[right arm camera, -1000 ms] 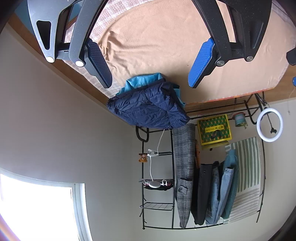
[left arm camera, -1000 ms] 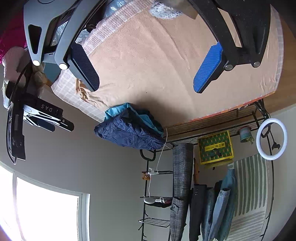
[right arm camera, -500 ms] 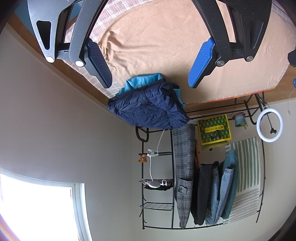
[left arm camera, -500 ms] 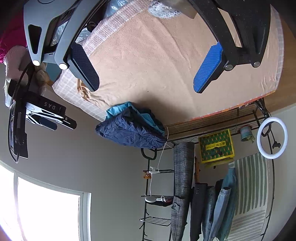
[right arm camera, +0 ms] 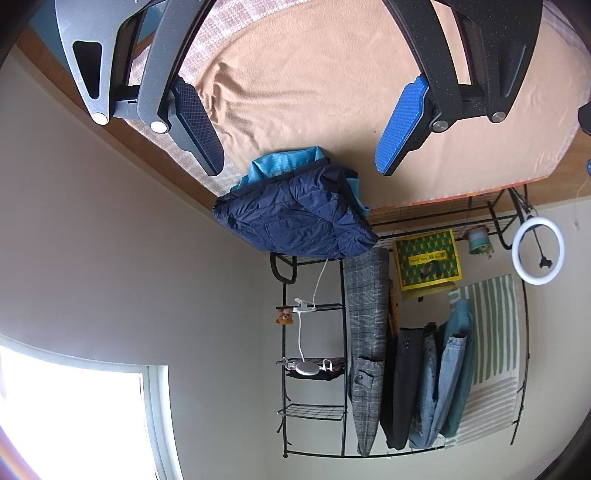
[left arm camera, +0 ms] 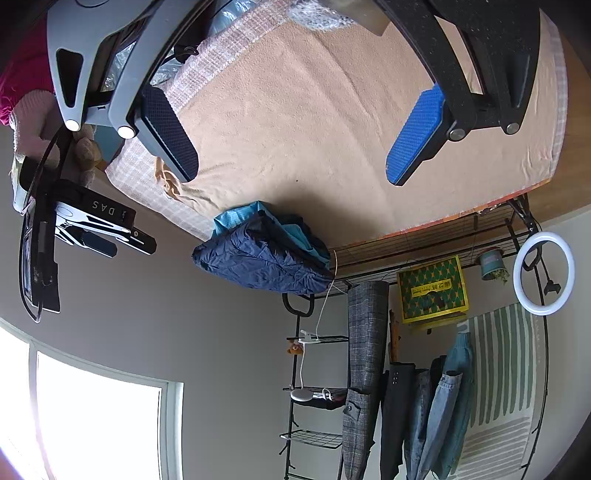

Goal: Fold large clothes

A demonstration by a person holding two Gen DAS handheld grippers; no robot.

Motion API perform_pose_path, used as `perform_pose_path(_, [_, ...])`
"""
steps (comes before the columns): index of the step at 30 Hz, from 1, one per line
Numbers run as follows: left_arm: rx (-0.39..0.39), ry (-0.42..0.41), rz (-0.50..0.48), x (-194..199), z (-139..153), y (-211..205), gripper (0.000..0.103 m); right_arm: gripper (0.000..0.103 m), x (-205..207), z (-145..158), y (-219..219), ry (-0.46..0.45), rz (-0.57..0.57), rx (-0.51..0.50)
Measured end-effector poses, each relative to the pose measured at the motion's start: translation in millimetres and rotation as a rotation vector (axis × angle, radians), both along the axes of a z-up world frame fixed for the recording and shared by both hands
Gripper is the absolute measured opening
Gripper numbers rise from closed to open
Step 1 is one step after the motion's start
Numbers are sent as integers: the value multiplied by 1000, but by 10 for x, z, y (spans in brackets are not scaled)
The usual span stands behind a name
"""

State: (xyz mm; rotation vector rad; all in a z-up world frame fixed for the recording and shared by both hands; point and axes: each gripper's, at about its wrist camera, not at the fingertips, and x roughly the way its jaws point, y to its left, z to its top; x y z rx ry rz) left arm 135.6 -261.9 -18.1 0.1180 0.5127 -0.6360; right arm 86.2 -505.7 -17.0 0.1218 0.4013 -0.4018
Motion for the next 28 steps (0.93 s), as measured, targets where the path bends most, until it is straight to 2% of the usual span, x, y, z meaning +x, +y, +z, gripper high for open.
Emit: perform_pose_path(28, [-10,-11,-3,-46,32,-34,103,84,8,-87,39,9,8,-1])
